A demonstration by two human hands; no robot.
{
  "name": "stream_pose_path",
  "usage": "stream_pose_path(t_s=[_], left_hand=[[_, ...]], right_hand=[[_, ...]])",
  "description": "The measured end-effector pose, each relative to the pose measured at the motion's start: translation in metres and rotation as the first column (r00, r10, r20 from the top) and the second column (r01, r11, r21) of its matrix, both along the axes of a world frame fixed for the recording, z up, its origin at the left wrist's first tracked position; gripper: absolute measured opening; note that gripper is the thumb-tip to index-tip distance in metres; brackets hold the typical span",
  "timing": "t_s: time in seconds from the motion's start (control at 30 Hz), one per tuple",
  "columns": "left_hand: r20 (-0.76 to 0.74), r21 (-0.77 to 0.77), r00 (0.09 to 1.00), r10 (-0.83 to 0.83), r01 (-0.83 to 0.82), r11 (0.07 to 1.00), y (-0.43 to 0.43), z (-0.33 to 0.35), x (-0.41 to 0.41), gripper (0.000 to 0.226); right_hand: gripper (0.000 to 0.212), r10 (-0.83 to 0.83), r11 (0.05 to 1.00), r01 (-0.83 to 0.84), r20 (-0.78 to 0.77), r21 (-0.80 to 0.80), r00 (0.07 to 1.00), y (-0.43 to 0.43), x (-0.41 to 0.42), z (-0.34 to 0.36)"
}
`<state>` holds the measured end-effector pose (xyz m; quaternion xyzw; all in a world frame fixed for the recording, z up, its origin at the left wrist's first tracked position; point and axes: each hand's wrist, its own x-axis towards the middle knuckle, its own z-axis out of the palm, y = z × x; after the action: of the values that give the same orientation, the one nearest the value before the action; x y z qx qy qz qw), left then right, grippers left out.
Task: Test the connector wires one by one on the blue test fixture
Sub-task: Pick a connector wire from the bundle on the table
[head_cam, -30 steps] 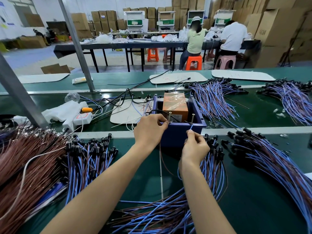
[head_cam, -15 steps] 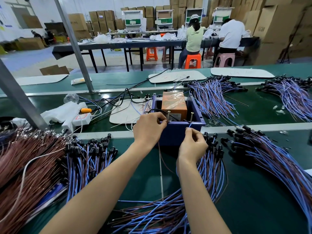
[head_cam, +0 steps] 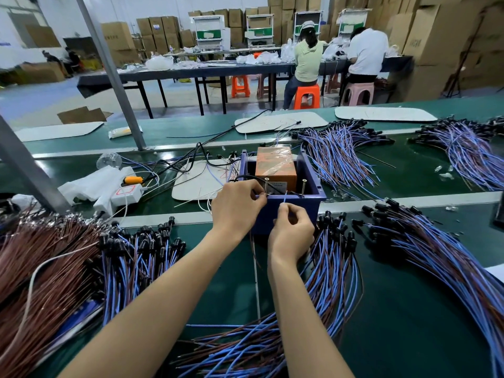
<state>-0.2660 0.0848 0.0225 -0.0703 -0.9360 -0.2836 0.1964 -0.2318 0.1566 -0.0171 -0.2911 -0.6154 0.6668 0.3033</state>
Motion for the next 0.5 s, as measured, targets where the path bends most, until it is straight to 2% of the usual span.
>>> stream_pose_path(t_s=[0.07,0.2,0.5], left_hand=[[0.001,0.006,1.000,0.001,-0.001,1.000,0.000,0.000,0.000,0.010],[0.009,0.024,1.000,0.002,-0.003,1.000,0.001,0.000,0.000,0.009],[0.022,0.085,1.000,-0.011,0.009,0.996,-0.001,-0.003,0.001,0.007]], right_hand=[[0.011,-0.003,1.000,0.003,-0.020,0.000,1.000,-0.001,0.001,-0.001],[0.010,0.003,0.993,-0.012,-0.071,-0.116,0.997,0.002,0.003,-0.002],[0.013,-0.063,0.991,0.058,-0.038,-0.119,0.997,0.026,0.009,-0.006]])
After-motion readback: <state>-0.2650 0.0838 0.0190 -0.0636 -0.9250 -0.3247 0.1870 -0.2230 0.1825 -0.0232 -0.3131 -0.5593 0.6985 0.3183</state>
